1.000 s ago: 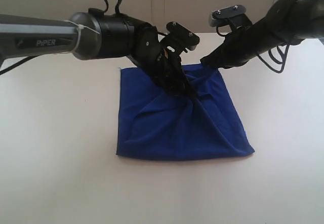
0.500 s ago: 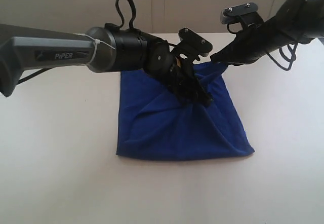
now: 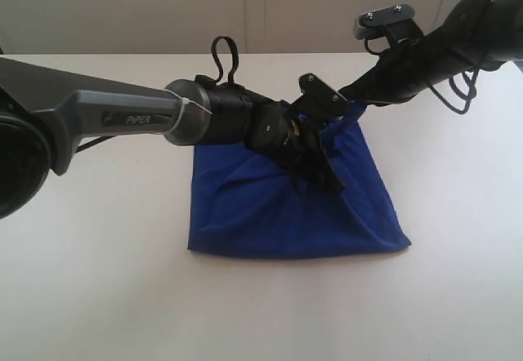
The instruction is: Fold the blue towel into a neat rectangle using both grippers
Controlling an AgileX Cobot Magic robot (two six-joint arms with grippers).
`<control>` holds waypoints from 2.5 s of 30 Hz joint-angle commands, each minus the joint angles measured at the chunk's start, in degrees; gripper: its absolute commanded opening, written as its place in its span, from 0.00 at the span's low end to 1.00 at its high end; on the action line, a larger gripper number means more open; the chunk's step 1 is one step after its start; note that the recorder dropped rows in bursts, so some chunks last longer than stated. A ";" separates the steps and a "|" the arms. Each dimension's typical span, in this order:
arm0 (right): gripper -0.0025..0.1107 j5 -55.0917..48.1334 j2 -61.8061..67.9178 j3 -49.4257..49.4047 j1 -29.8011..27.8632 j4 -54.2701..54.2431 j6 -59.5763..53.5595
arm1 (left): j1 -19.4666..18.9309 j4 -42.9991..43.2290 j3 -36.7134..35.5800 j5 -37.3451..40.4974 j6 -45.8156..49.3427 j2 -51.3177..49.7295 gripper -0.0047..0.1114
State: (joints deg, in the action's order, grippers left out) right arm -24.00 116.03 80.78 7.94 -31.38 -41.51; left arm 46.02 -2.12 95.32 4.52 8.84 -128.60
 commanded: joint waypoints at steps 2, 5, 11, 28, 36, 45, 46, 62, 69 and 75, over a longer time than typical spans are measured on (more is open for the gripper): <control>0.02 0.07 -0.49 -0.24 -0.56 0.12 0.34 | -2.31 -0.39 0.11 3.16 1.25 1.67 0.04; 0.02 -0.09 -0.49 -0.30 -0.56 0.12 0.34 | -4.69 -0.39 0.11 4.50 -0.05 2.28 0.04; 0.02 1.99 -0.49 -1.92 -0.56 0.12 0.34 | -7.36 -0.39 0.11 5.83 -1.35 3.18 0.04; 0.02 3.73 2.60 -2.61 -0.56 0.12 1.44 | -8.65 -0.78 0.11 5.63 -2.18 3.20 0.04; 0.02 3.91 2.73 -2.61 -0.56 0.12 1.44 | -8.53 -1.07 0.11 5.81 -7.66 6.74 0.04; 0.02 3.99 2.73 -2.61 -0.56 0.12 1.44 | -8.77 -1.63 0.11 10.23 -7.66 10.88 0.13; 0.02 3.99 2.73 -2.61 -0.56 0.12 1.44 | -8.77 -1.63 0.11 10.23 -7.79 10.88 0.21; 0.02 3.98 2.84 -2.61 -0.56 -0.08 1.44 | -8.77 -1.23 0.11 4.01 -3.52 6.62 0.51; 0.02 3.98 2.84 -2.61 -0.56 -0.08 1.44 | -8.77 -1.09 0.11 2.92 -3.52 5.58 0.49; 0.02 3.98 2.84 -2.61 -0.56 -0.08 1.44 | -8.77 -0.97 0.11 2.63 -3.52 5.58 0.31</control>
State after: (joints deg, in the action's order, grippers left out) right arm -20.62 118.81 78.59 7.94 -31.38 -40.07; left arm 37.35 -3.20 95.32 7.15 5.15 -123.34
